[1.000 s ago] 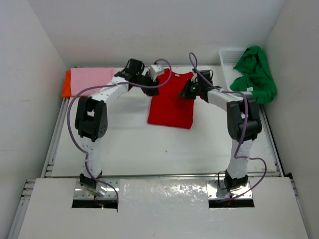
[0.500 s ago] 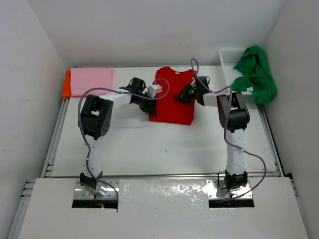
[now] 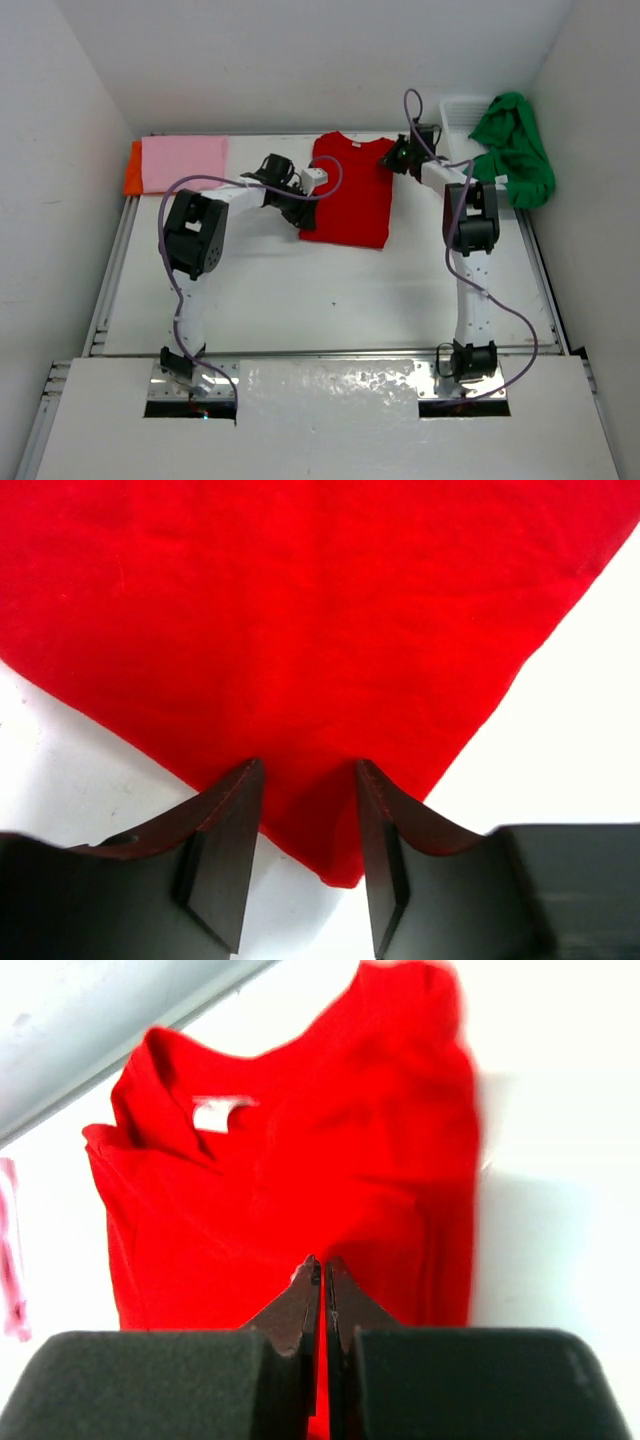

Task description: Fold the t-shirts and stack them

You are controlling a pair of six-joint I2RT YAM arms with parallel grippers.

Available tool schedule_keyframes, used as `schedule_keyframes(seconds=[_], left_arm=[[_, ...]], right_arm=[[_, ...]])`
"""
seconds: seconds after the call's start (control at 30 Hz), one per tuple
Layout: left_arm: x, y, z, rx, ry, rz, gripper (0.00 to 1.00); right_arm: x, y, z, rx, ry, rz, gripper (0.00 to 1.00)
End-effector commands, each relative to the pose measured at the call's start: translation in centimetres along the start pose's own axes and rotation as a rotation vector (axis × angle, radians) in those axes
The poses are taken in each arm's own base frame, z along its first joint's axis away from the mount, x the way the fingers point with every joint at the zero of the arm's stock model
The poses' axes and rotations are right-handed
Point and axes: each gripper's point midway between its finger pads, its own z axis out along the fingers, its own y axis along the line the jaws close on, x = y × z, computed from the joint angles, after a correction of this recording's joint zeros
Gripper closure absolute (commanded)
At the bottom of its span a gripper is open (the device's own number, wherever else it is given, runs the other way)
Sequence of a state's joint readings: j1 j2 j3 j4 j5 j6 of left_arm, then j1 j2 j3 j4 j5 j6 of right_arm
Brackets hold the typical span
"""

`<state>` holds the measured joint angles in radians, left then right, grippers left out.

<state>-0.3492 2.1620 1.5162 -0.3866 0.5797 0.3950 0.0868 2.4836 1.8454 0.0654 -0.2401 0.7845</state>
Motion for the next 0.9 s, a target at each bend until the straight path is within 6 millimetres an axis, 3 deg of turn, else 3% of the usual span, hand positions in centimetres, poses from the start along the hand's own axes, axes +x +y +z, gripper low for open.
schedule_keyframes(seconds=[0.0,0.03,0.07,0.1,0.13,0.23,0.27,0.3,0.33,0.37,0.4,0.43,0.53,0.67,0.7,0.8,0.87], left_arm=[[-0.2,1.2,-0.4,-0.059,0.048,0.021,0.59],[-1.2,1.2,-0.9,-0.060,0.039,0.028,0.57],[-3.4,1.2,-2.0,-0.068,0.012,0.045,0.57],[-5.0,1.1,-2.9,-0.078,-0.012,0.069,0.56],[-6.8,1.2,-4.0,-0.094,-0.033,0.091,0.54],[-9.2,1.0,-6.2,-0.123,-0.046,0.202,0.51],[-9.7,1.0,-7.5,-0.144,-0.029,0.297,0.51],[-9.7,0.7,-8.0,-0.149,-0.010,0.360,0.51],[-8.5,-0.2,-8.1,-0.128,0.047,0.405,0.51],[-7.3,-0.4,-8.1,-0.105,0.103,0.525,0.51],[-6.2,-0.8,-8.3,-0.093,0.151,0.581,0.50],[-3.1,-1.6,-7.5,-0.040,0.235,0.606,0.50],[0.5,-1.6,-6.6,-0.012,0.326,0.738,0.46],[0.3,-1.5,-5.5,-0.055,0.315,0.803,0.42],[-0.5,-1.4,-5.1,-0.077,0.291,0.812,0.41],[-1.5,-1.3,-4.1,-0.129,0.248,0.814,0.41],[-1.2,-0.8,-3.6,-0.177,0.254,0.797,0.41]], right_arm=[[-3.8,1.7,-2.6,0.055,-0.019,-0.152,1.00],[-5.5,3.4,-4.5,0.046,-0.042,-0.180,1.00],[-5.7,3.6,-5.7,0.063,-0.032,-0.220,0.96],[-5.1,2.9,-7.3,0.123,0.011,-0.230,0.90],[-5.2,3.5,-9.9,0.136,0.017,-0.249,0.78],[-1.2,2.3,-15.2,0.202,0.123,-0.276,0.56],[0.2,1.9,-16.5,0.217,0.162,-0.275,0.53],[1.6,1.5,-17.4,0.221,0.190,-0.266,0.51],[4.2,0.8,-19.3,0.228,0.237,-0.248,0.49],[5.3,1.0,-19.9,0.213,0.243,-0.214,0.45],[9.0,-0.3,-20.5,0.222,0.312,-0.182,0.43],[9.7,0.8,-21.0,0.174,0.304,-0.139,0.42],[13.8,0.4,-21.5,0.166,0.365,-0.111,0.43],[16.1,1.2,-20.4,0.101,0.393,-0.024,0.43],[17.0,0.5,-20.4,0.113,0.400,-0.002,0.43],[17.6,-0.3,-19.9,0.130,0.370,0.038,0.45],[17.5,-0.2,-19.3,0.114,0.347,0.061,0.46]])
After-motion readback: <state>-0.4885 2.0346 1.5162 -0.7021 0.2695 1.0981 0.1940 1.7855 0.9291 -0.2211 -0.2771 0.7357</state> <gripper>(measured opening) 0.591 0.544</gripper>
